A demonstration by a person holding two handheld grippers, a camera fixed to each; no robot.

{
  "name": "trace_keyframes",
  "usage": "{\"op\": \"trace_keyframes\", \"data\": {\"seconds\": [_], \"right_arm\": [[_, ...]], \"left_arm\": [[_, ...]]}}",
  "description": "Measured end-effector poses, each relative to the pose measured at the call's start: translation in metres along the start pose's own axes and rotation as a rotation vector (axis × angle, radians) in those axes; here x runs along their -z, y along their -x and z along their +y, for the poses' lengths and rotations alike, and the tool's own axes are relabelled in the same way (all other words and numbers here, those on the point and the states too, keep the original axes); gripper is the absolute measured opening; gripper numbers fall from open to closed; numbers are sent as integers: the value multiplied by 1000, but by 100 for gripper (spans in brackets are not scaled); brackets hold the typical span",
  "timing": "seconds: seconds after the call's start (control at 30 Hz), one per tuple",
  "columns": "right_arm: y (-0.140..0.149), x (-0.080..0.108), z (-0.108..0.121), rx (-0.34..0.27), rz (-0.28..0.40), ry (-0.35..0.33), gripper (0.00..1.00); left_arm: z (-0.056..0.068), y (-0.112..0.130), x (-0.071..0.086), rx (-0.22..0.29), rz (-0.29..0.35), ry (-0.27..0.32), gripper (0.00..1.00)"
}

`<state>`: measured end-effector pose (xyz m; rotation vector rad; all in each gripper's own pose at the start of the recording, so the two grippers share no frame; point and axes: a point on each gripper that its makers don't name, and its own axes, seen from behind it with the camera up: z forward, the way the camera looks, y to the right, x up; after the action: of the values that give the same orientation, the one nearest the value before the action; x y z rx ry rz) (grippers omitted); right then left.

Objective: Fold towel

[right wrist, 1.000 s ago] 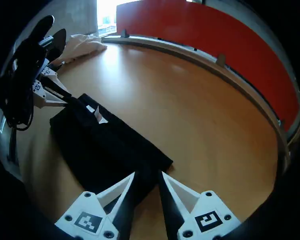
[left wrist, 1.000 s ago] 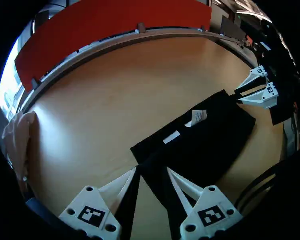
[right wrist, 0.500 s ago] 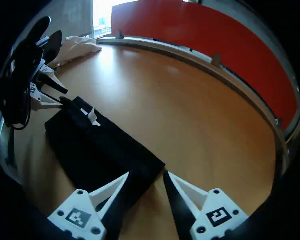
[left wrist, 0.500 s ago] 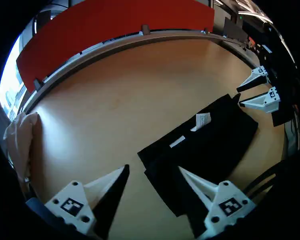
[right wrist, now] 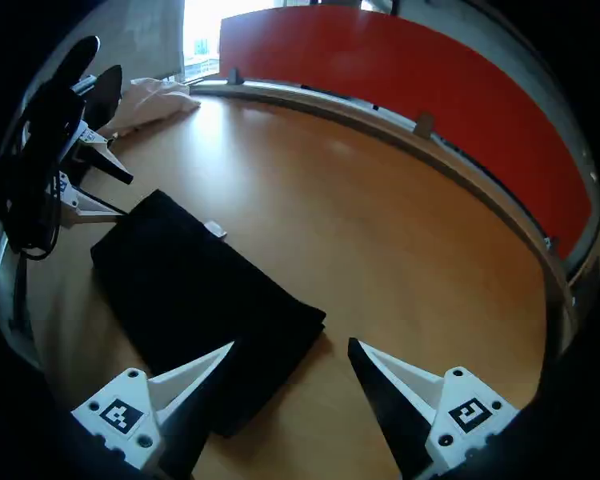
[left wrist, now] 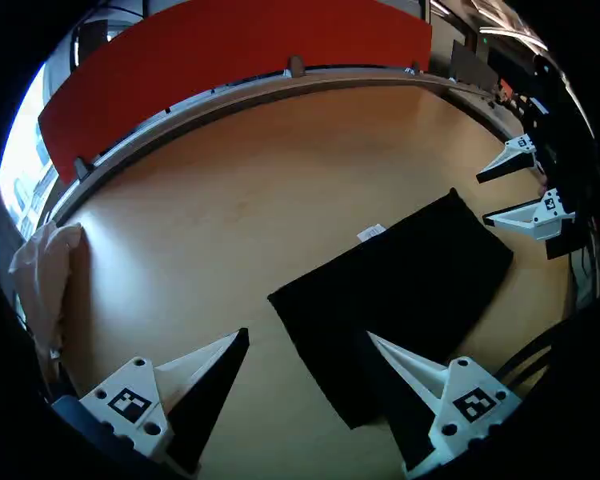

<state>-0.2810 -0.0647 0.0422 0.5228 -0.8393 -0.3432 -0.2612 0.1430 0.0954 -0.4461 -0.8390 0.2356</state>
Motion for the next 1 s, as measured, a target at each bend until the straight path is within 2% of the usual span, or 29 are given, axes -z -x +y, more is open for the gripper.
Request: {"op": "trace_keyframes", "data": {"seconds": [0.3, 0.77, 1.0], "right_arm": [[14, 18, -10, -8, 3, -5, 100], [44, 46, -30, -28, 2, -5, 100], [48, 51, -32, -29, 5, -10, 100]], "left_arm": [[10, 14, 17, 17, 0, 0, 99], [34, 44, 40, 61, 3, 4, 99], [35, 54, 46, 75, 1, -6, 98]]}}
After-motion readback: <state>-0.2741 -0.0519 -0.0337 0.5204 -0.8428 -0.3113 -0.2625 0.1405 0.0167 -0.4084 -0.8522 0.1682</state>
